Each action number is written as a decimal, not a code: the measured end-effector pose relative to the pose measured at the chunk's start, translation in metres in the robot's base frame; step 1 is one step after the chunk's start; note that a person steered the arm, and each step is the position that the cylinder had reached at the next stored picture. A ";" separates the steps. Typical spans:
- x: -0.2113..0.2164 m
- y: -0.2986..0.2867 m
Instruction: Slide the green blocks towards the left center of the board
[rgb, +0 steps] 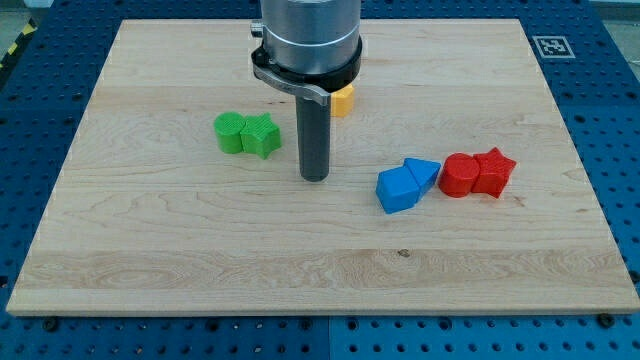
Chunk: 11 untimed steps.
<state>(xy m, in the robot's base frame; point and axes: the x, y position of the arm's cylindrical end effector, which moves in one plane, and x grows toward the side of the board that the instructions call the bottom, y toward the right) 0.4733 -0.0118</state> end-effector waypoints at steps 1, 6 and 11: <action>0.000 -0.001; -0.023 -0.042; -0.113 -0.102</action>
